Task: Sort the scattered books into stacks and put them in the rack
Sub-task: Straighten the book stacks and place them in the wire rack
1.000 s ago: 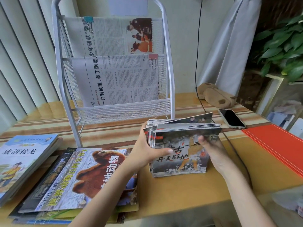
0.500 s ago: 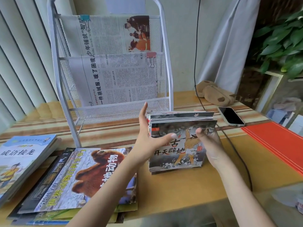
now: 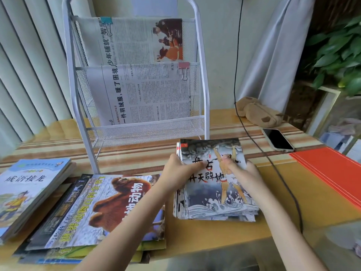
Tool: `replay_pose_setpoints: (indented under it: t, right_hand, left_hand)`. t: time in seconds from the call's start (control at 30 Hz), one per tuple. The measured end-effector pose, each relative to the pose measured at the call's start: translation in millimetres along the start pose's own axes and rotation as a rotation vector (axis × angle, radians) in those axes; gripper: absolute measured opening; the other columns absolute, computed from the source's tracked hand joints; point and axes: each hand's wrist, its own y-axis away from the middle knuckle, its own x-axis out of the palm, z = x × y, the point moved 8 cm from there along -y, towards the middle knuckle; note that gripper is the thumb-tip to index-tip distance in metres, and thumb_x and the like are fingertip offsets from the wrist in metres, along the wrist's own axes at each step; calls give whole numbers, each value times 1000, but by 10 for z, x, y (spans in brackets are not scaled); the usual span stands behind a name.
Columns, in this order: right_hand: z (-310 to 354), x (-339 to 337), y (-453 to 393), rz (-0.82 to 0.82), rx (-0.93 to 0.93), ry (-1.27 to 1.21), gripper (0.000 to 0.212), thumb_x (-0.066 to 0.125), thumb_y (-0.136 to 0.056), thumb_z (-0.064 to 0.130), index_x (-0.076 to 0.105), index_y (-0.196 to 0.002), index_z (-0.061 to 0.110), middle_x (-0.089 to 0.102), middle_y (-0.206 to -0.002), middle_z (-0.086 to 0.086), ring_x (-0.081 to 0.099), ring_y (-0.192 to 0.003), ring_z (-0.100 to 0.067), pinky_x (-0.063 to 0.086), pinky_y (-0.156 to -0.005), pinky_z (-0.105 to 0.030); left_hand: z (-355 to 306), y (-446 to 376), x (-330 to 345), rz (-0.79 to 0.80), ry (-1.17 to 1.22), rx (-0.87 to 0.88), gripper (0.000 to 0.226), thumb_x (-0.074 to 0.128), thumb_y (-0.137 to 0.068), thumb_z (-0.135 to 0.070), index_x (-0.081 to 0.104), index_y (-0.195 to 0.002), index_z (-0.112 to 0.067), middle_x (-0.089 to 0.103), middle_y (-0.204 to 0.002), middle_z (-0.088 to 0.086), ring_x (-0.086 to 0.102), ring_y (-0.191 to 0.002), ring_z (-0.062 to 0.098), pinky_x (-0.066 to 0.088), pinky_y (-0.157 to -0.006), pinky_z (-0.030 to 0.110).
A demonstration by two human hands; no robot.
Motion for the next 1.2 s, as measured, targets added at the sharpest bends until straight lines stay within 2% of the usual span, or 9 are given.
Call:
replay_pose_setpoints:
  t: [0.1,0.27,0.37,0.47,0.77,0.93,1.03,1.1,1.2]
  right_hand:
    - [-159,49,55,-21,56,96,100,58,-76,62,21,-145,0,32,-149,-14,33,-135,-31,33,-104,-44]
    - [-70,-49,108,-200,18,315,80,60,-78,62,48,-124,-3,58,-116,-15,52,-99,-26,43,-78,-35]
    - [-159,6,40,-152,66,293,58,62,-78,58,59,-96,3,49,-78,-6,53,-81,-25,43,-68,-33]
    - [-257,41,5,-98,121,354,53,63,-77,58,38,-61,15,37,-56,0,39,-55,-19,27,-52,-28]
    - [-256,-50,15,-163,61,228,53,70,-78,40,31,-51,17,23,-41,6,24,-46,-17,15,-52,-28]
    - [-215,-87,19,-212,-19,150,48,69,-80,39,56,-62,-3,40,-49,-9,32,-53,-19,22,-56,-28]
    - [-202,-136,44,-240,-61,31,38,69,-80,37,67,-83,-1,67,-77,-20,60,-70,-35,51,-68,-40]
    - [-161,-174,70,-258,-61,-99,30,71,-80,32,67,-93,5,69,-89,-13,63,-88,-30,52,-77,-42]
    - [-108,-182,65,-263,-42,-272,39,71,-81,30,49,-107,10,57,-95,5,54,-84,-9,42,-67,-22]
  left_hand:
    - [177,97,102,-2,72,-134,43,80,-70,-38,69,-87,0,75,-81,14,72,-78,31,58,-79,46]
    - [299,194,106,-138,269,-190,38,78,-75,-23,65,-101,0,75,-86,12,73,-78,27,60,-75,42]
    - [299,226,125,-107,288,-209,32,73,-81,-18,58,-107,-4,73,-95,14,72,-81,26,59,-75,37]
    - [342,217,154,-72,244,-237,35,70,-83,-16,55,-113,-4,70,-104,18,69,-90,30,58,-81,40]
    - [414,341,125,-25,189,-340,24,61,-89,-32,53,-106,-17,52,-97,-2,49,-89,13,42,-89,34]
    - [392,374,82,-68,288,-285,27,63,-87,-27,57,-113,-22,61,-107,-4,56,-99,14,47,-95,37]
    - [363,391,127,-73,363,-201,38,67,-83,-22,56,-120,-22,67,-113,4,65,-100,22,53,-87,39]
    - [282,401,150,-59,458,-137,36,65,-86,-10,54,-119,-19,68,-111,8,68,-96,26,57,-76,36]
    - [204,390,194,-26,544,-93,40,69,-83,-7,49,-116,-17,69,-107,14,69,-92,32,58,-76,41]
